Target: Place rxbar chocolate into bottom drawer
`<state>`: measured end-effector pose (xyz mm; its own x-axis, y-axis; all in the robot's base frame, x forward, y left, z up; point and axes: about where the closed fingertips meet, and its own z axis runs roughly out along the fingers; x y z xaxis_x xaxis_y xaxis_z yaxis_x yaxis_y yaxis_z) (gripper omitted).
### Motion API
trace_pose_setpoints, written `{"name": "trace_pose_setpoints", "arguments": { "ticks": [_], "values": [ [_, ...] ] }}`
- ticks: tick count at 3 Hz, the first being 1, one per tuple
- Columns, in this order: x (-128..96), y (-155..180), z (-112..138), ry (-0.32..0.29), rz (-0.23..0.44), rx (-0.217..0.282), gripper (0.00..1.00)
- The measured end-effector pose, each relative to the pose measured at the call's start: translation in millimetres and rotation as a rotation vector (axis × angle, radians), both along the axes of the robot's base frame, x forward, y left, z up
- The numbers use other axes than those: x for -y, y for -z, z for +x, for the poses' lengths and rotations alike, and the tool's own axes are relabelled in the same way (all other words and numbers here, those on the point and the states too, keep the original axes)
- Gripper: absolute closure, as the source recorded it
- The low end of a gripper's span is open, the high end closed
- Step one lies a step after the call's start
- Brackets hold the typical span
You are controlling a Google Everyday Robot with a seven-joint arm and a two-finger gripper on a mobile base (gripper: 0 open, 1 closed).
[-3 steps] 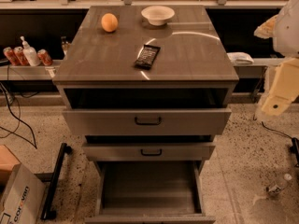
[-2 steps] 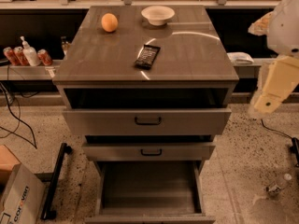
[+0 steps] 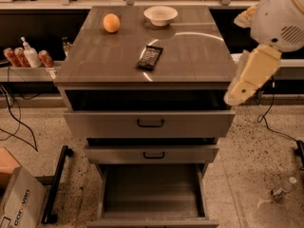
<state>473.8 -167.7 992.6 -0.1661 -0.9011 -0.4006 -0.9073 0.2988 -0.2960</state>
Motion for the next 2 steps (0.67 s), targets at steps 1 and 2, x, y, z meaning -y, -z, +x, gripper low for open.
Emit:
{"name": "trace_pose_setpoints", "arguments": {
  "ticks": [1, 2],
  "values": [
    [-23, 1, 21, -0.023, 0.075, 0.014, 0.00],
    [-46, 6, 41, -0.059, 0.128, 0.010, 0.00]
  ]
}}
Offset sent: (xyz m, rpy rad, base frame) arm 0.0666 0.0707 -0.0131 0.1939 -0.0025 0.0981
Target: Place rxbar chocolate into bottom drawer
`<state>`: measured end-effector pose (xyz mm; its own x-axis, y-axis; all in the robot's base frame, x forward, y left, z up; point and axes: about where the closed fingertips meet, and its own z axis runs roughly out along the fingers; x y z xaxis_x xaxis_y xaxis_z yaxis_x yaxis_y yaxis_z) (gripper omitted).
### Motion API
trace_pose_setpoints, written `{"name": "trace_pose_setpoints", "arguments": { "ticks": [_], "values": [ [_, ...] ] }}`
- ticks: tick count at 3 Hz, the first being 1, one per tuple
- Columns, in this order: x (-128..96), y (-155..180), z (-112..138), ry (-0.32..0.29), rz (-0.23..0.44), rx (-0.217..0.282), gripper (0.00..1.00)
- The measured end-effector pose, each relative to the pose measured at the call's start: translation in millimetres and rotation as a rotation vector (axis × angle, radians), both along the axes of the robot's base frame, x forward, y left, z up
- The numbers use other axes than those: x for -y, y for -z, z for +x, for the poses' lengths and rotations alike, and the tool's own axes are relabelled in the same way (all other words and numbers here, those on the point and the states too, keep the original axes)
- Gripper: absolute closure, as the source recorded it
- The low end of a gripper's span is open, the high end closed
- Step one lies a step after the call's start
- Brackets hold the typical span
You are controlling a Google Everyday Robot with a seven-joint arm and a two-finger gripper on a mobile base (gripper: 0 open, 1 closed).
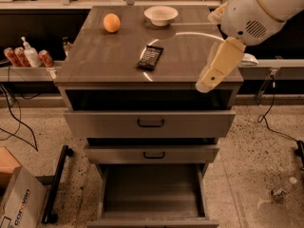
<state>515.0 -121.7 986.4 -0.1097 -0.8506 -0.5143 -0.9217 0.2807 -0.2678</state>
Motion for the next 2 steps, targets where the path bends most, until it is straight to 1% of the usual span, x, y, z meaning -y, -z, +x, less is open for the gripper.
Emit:
{"name": "trace_pose_setpoints", "arguments": {
  "ticks": [2],
  "values": [
    [-40, 23, 39, -0.044, 0.043, -0.044, 0.00]
  ]
}}
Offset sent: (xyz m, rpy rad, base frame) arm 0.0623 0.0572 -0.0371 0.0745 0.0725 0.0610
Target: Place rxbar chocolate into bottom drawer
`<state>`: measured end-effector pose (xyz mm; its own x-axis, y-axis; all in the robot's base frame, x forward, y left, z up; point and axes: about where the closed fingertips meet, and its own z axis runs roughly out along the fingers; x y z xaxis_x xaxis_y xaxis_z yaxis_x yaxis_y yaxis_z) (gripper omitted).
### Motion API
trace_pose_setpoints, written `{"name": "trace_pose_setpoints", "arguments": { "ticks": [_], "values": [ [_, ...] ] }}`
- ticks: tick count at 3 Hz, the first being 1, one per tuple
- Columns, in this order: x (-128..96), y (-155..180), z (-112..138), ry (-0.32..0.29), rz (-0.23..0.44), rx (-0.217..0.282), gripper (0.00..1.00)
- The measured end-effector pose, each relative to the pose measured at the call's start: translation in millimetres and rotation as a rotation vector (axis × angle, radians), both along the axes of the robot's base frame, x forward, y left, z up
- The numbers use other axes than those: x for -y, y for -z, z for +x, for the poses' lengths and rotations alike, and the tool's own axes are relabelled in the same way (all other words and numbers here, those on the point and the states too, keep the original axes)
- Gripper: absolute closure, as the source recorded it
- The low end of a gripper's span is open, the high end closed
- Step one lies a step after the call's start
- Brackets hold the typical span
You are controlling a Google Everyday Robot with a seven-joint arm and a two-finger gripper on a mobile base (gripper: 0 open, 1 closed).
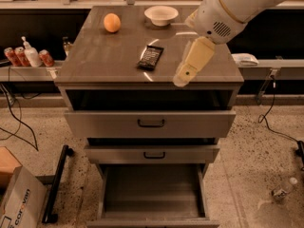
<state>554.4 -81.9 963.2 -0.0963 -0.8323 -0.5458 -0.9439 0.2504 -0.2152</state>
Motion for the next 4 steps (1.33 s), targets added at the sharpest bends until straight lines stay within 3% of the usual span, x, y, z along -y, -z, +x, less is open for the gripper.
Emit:
{"name": "trace_pose_setpoints", "arguments": {
  "ticks": [2, 3, 4],
  "values": [
    [-19, 19, 33, -0.016, 0.027, -0.035, 0.00],
    [-31, 38, 65, -0.031, 0.056, -0.066, 0.00],
    [-32, 40, 67, -0.032, 0.058, -0.068, 0.00]
  ]
}}
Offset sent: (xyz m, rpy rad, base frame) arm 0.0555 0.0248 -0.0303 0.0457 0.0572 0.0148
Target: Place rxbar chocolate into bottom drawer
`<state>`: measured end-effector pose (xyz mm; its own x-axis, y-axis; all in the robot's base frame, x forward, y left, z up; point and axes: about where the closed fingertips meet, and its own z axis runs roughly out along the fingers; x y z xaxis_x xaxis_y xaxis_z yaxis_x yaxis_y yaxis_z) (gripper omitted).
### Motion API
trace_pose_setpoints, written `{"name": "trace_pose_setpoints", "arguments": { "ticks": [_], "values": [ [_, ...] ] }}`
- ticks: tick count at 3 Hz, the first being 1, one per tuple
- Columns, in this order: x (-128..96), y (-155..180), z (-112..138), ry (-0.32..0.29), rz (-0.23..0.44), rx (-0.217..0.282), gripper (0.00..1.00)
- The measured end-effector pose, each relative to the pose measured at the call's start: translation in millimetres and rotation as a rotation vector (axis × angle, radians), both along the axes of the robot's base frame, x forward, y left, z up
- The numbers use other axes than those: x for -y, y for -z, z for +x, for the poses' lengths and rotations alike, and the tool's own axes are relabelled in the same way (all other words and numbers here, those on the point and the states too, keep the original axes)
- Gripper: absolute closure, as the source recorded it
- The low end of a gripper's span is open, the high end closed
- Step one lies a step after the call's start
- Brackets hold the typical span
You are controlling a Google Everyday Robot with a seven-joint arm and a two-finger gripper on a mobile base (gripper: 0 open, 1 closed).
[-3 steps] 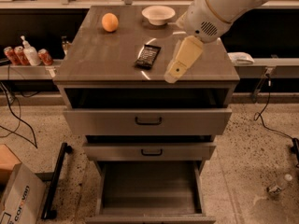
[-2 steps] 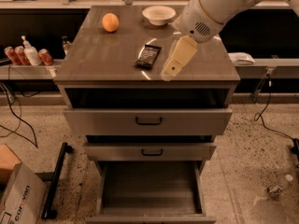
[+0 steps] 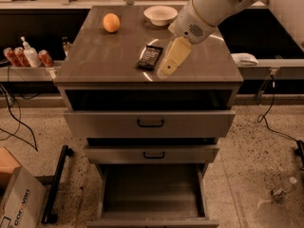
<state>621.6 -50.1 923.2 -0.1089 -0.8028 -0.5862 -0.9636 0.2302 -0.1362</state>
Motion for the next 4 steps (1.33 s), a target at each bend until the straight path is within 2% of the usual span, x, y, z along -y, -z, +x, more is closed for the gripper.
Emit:
{"name": "trace_pose_setpoints", "arguments": {
  "ticks": [1, 2, 3, 4],
  "values": [
    [0, 4, -2, 0.016, -0.012, -0.005, 0.00],
    [-5, 15, 1, 0.032, 0.011, 0.013, 0.00],
    [-18, 27, 27, 0.033, 0.063, 0.069, 0.00],
    [-24, 37, 48, 0.035, 0.123, 0.096, 0.00]
  ]
}}
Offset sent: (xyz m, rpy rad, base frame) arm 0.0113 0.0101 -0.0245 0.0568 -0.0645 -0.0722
